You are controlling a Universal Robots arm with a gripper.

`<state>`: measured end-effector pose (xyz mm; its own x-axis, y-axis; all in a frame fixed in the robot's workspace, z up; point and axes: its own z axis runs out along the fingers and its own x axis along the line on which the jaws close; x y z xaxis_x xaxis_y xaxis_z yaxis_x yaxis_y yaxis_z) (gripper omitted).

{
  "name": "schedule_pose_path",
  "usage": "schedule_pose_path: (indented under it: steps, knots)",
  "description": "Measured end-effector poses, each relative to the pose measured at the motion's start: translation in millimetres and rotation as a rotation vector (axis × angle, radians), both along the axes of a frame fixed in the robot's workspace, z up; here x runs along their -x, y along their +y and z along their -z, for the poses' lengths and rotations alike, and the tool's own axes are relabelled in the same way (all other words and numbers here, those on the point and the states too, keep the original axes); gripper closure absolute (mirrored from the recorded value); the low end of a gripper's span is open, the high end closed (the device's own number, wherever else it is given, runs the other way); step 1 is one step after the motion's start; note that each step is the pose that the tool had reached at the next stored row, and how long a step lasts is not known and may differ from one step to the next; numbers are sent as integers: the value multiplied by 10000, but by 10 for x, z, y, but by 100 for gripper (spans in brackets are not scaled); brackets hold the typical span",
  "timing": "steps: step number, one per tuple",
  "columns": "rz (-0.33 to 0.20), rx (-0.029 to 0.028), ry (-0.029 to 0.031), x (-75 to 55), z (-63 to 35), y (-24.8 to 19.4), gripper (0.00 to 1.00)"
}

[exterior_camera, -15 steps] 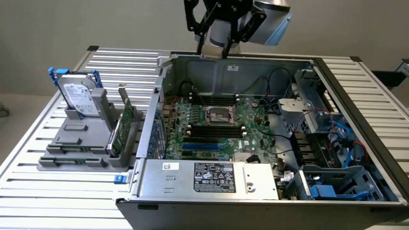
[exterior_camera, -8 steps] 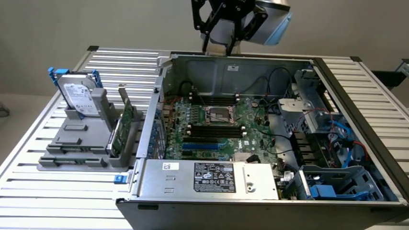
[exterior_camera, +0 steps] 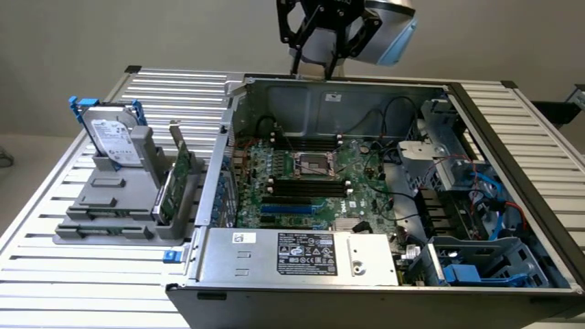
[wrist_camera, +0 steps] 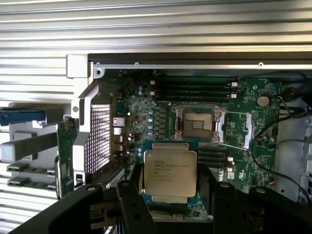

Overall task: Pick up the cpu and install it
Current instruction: 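Pick up the cpu and move it towards the insertion slot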

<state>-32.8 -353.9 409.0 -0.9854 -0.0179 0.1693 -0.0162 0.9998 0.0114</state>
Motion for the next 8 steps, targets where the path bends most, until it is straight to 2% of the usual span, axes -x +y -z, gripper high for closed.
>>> schedule_pose_path:
  steps: [4,8]
  knots:
    - [10,114,-83,-15,30,18,45]
    - [49,152,-140,-27,71,25,45]
